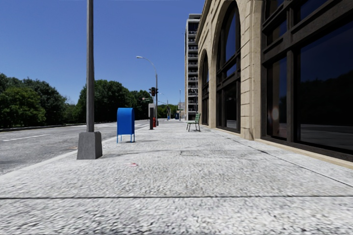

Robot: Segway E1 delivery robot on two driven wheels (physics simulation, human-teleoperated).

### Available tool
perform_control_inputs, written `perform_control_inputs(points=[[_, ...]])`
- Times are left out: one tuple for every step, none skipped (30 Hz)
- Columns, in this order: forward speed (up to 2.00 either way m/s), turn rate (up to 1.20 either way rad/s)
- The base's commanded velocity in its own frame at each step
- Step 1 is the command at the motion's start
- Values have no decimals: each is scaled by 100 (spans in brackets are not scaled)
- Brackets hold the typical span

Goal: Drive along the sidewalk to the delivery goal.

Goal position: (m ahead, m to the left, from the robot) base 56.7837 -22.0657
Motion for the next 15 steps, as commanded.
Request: perform_control_inputs(points=[[200, 0], [200, 0], [200, 0], [200, 0], [200, 0], [200, 0], [200, 0], [200, 0], [200, 0], [200, 0], [200, 0], [200, 0], [200, 0], [200, 0], [200, 0]])
